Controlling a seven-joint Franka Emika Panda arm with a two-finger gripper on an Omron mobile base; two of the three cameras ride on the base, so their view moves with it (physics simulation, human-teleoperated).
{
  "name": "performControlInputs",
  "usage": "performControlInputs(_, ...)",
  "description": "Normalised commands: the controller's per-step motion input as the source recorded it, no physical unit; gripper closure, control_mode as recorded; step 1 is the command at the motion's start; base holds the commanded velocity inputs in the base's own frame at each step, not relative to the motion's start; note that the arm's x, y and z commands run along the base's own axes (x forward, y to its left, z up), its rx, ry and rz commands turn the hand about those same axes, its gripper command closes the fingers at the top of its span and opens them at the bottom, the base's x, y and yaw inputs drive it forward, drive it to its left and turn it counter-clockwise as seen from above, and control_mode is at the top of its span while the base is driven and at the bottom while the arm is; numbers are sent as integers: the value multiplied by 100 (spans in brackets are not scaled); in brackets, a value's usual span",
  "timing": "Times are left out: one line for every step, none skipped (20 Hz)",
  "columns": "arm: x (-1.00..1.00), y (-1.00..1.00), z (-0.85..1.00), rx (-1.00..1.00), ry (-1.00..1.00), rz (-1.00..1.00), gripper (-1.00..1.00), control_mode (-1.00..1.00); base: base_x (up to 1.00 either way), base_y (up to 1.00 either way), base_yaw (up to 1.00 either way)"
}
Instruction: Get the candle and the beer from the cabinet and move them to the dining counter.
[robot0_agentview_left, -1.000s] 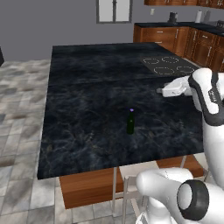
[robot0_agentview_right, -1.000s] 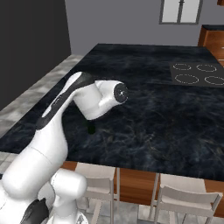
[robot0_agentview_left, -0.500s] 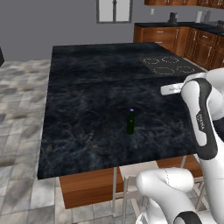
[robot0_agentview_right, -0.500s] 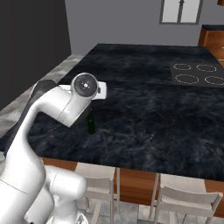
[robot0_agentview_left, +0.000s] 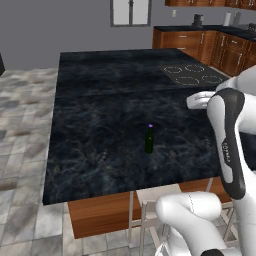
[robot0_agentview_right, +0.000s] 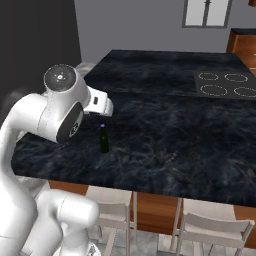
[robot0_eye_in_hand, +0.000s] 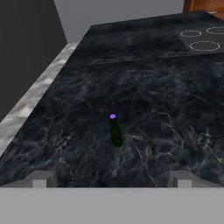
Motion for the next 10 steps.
performControlInputs(-38, 0, 19, -6, 16, -4, -100, -100, 0, 0, 0)
performControlInputs(-37, 0, 17, -5, 15, -2, -100, -100, 0, 0, 0)
performControlInputs(-41, 0, 11, -4, 15, -1, -100, -100, 0, 0, 0)
performControlInputs(-39, 1, 7, -6, 14, -1, -100, -100, 0, 0, 0)
performControlInputs(-39, 3, 7, -5, 14, 0, -100, -100, 0, 0, 0)
performControlInputs(-47, 0, 4, -4, 12, 0, -100, -100, 0, 0, 0)
performControlInputs(-51, 4, 0, -6, 3, 0, -100, -100, 0, 0, 0)
performControlInputs(-54, 15, 0, -9, 0, 0, -100, -100, 0, 0, 0)
performControlInputs(-56, 16, 0, -9, 0, 0, -100, -100, 0, 0, 0)
performControlInputs(-54, 20, 0, -5, 0, 0, -100, -100, 0, 0, 0)
